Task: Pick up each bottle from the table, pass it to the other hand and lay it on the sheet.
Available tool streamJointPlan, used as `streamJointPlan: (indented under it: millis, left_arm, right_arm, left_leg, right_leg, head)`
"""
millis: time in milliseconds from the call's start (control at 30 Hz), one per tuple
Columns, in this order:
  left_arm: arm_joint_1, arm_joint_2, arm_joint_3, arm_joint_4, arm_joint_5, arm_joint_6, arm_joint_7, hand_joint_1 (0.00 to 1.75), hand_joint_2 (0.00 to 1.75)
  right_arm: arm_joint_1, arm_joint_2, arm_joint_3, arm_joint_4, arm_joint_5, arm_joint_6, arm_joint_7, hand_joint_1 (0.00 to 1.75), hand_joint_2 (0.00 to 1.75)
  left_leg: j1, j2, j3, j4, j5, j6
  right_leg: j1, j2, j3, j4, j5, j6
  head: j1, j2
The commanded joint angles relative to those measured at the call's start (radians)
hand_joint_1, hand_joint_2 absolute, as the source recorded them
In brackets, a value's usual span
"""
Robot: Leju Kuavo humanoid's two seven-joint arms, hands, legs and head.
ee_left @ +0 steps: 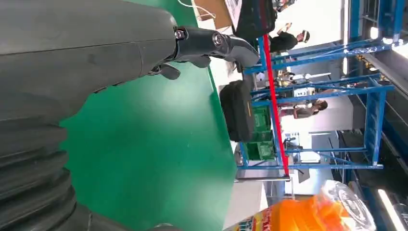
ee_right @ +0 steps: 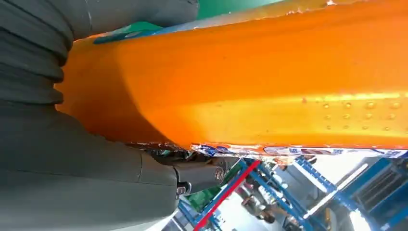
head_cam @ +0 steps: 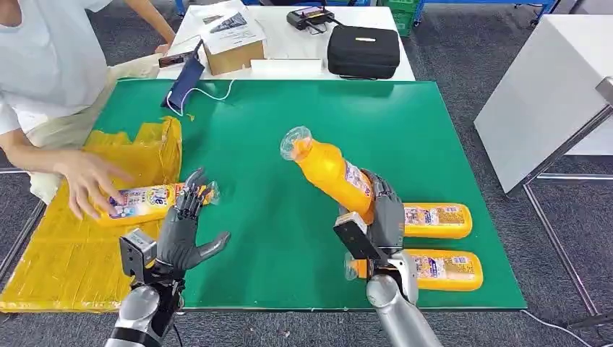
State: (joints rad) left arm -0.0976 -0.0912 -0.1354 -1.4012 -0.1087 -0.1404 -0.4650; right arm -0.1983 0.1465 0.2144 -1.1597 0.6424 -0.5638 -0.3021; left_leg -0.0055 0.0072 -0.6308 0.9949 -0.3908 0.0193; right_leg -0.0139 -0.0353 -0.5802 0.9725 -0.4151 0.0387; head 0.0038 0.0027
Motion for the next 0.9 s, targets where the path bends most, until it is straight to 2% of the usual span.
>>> streamJointPlan:
  millis: [33, 267, 367, 567, 600, 700, 900]
  left_arm:
    - [-0.002, 0.013, -0.143, -0.040, -0.038, -0.008, -0.014, 0.00, 1.75]
    - [-0.037, 0.024, -0.209, -0.023, -0.028, -0.007, -0.010, 0.00, 1.75]
    - [-0.046, 0.024, -0.203, -0.006, -0.018, -0.001, -0.008, 0.00, 1.75]
    - [-0.046, 0.026, -0.199, -0.004, -0.017, -0.001, -0.008, 0.00, 1.75]
    - [-0.048, 0.025, -0.193, 0.000, -0.012, 0.001, -0.008, 0.00, 1.75]
    - [-0.063, 0.022, -0.176, 0.027, 0.002, 0.002, -0.006, 0.00, 1.75]
    - [-0.103, 0.013, -0.170, 0.092, 0.007, 0.000, -0.007, 0.00, 1.75]
  right_arm:
    - [-0.006, 0.023, -0.019, -0.004, -0.167, 0.221, -0.062, 1.75, 1.75]
    - [-0.055, 0.080, 0.129, 0.116, -0.167, 0.302, -0.106, 1.71, 1.75]
    - [-0.051, 0.097, 0.206, 0.105, -0.175, 0.323, -0.131, 1.71, 1.75]
    - [-0.049, 0.093, 0.210, 0.098, -0.175, 0.320, -0.130, 1.71, 1.75]
    - [-0.046, 0.088, 0.233, 0.081, -0.180, 0.336, -0.144, 1.75, 1.75]
    - [-0.042, 0.095, 0.296, 0.060, -0.174, 0.353, -0.160, 1.71, 1.75]
    - [-0.049, 0.100, 0.384, 0.042, -0.152, 0.332, -0.173, 1.71, 1.75]
  left_leg:
    - [0.001, -0.002, 0.004, 0.001, -0.003, -0.002]
    - [0.002, 0.002, 0.005, 0.002, -0.004, -0.002]
    - [0.001, 0.002, 0.002, 0.000, -0.002, -0.002]
    - [0.001, 0.000, 0.002, 0.000, -0.001, -0.001]
    - [0.001, 0.000, 0.003, 0.000, -0.002, -0.001]
    - [0.001, 0.000, 0.002, 0.000, -0.001, -0.001]
    - [0.001, -0.001, 0.002, 0.000, -0.001, -0.002]
  right_leg:
    - [0.001, 0.002, 0.005, 0.000, -0.003, -0.002]
    - [0.002, 0.006, 0.005, 0.000, -0.002, -0.002]
    - [0.001, 0.004, 0.002, 0.000, -0.001, -0.002]
    - [0.001, 0.002, 0.002, -0.001, -0.001, -0.001]
    - [0.001, 0.002, 0.003, -0.001, -0.001, -0.001]
    - [0.000, 0.002, 0.002, -0.001, -0.001, -0.001]
    - [0.001, 0.002, 0.003, 0.000, -0.002, -0.002]
  head:
    - [0.000, 0.000]
    - [0.000, 0.000]
    - [0.000, 0.000]
    - [0.000, 0.000]
    - [0.000, 0.000]
    - [0.000, 0.000]
    - [0.000, 0.000]
